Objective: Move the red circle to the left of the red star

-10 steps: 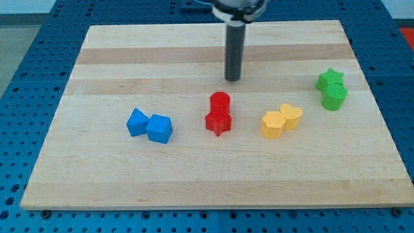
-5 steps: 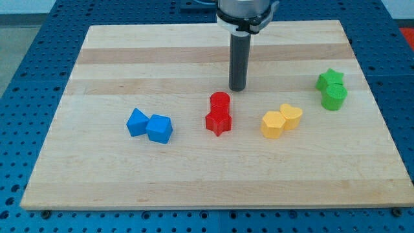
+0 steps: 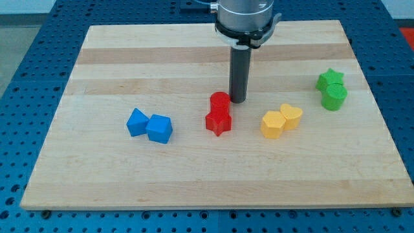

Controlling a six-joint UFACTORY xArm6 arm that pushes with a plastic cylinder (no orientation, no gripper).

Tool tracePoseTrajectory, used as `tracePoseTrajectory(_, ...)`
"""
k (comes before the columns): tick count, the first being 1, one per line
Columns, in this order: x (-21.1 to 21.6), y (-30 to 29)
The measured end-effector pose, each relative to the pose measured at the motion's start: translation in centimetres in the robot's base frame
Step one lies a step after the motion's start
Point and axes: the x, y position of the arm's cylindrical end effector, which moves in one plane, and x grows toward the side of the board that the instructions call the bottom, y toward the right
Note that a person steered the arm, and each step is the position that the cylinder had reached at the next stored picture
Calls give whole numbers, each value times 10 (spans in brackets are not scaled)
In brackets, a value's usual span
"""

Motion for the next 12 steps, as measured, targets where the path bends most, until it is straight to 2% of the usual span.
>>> tracePoseTrajectory(12, 7, -68)
